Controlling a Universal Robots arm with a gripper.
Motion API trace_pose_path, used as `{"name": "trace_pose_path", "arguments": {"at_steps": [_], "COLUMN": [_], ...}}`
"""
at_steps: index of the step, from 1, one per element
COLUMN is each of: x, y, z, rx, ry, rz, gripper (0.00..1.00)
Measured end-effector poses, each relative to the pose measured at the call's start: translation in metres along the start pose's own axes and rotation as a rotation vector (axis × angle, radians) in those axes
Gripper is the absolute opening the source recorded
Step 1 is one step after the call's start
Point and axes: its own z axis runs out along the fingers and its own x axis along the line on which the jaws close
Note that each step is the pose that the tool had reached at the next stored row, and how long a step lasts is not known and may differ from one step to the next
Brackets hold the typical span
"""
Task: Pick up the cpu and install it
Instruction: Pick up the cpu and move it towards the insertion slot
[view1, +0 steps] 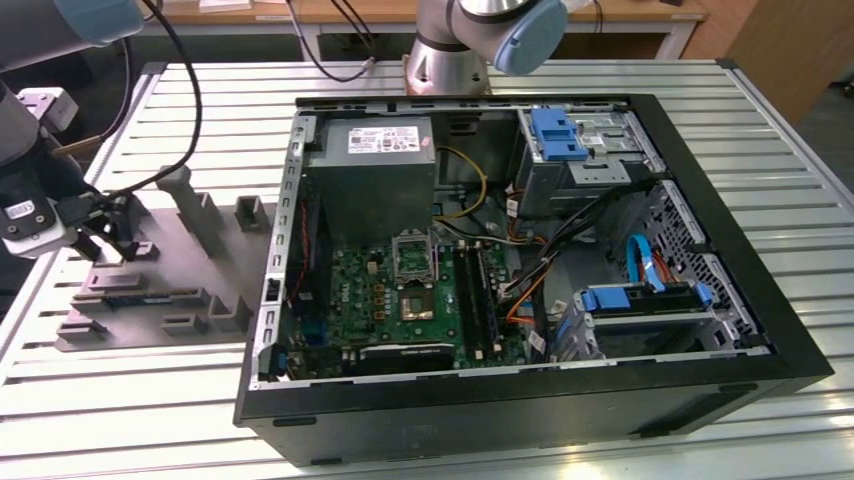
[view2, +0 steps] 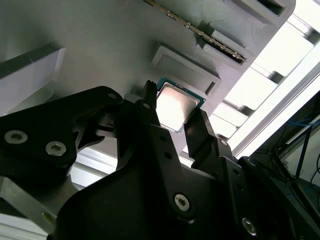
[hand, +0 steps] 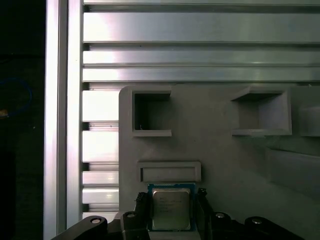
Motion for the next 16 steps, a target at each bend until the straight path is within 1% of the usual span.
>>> {"name": "trace_pose_path", "arguments": {"at_steps": [13,14,15,16], "x": [-0.0001,-0.0001,-0.0002,-0.0002], "y": [0.0001,0.0003,0.0005,0.0005], "z": [-0.0029,-0.0059,-0.0109,-0.0111], "rx": [0.0,0.0,0.0001,0.0001], "ry": [0.0,0.0001,0.0001,0.0001], "rz": [0.0,0.0,0.0,0.0], "gripper": [0.47,0.47,0.47,0.47]}}
